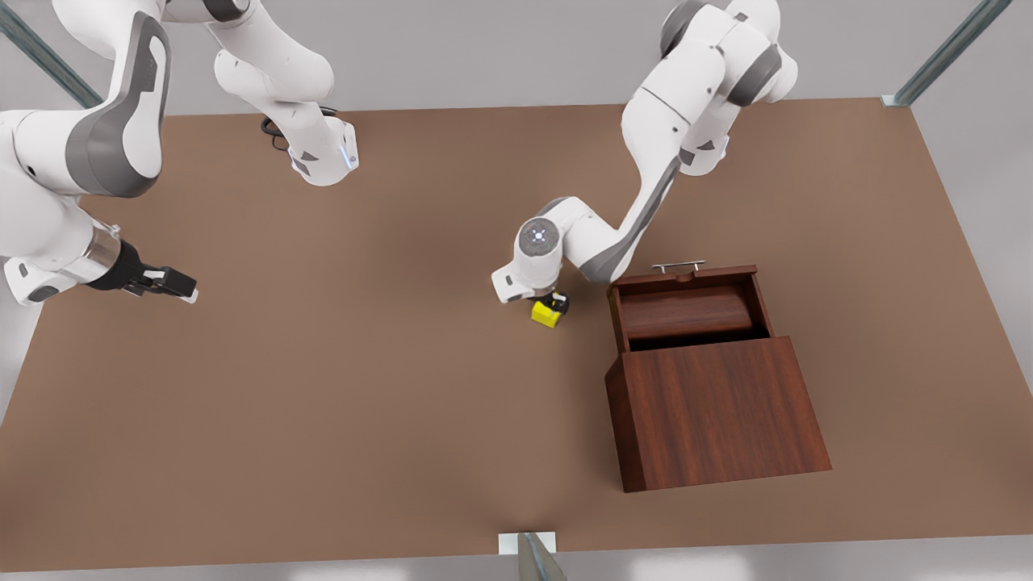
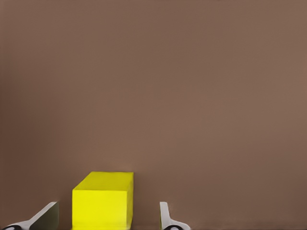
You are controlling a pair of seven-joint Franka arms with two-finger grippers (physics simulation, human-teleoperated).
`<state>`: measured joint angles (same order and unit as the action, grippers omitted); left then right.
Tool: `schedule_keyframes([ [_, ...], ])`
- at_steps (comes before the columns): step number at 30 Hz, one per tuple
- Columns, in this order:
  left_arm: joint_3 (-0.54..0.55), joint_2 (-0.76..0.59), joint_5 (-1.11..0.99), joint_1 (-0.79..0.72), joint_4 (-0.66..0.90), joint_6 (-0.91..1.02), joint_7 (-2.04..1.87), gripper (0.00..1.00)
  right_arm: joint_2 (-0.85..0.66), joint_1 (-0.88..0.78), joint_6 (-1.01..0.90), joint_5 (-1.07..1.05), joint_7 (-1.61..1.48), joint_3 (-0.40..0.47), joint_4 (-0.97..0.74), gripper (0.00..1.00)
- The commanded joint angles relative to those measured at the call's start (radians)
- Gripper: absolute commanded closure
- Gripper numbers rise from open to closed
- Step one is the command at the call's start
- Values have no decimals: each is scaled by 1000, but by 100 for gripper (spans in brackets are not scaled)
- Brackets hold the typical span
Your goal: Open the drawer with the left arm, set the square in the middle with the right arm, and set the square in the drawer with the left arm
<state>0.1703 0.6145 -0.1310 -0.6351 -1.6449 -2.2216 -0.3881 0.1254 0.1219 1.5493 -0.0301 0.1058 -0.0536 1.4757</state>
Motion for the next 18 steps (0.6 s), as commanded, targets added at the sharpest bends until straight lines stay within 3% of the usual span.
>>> schedule_keyframes([
  [1,0,-4,-24,0,-13,-13,0,0,2,1,0,-1,0,0,-2,0],
  [7,-6,-19,-44,2,-95,-50,0,0,5,1,3,-2,0,0,-2,0],
  [18,-23,51,-55,0,-96,-115,-2,0,8,1,5,-2,0,1,-2,0],
])
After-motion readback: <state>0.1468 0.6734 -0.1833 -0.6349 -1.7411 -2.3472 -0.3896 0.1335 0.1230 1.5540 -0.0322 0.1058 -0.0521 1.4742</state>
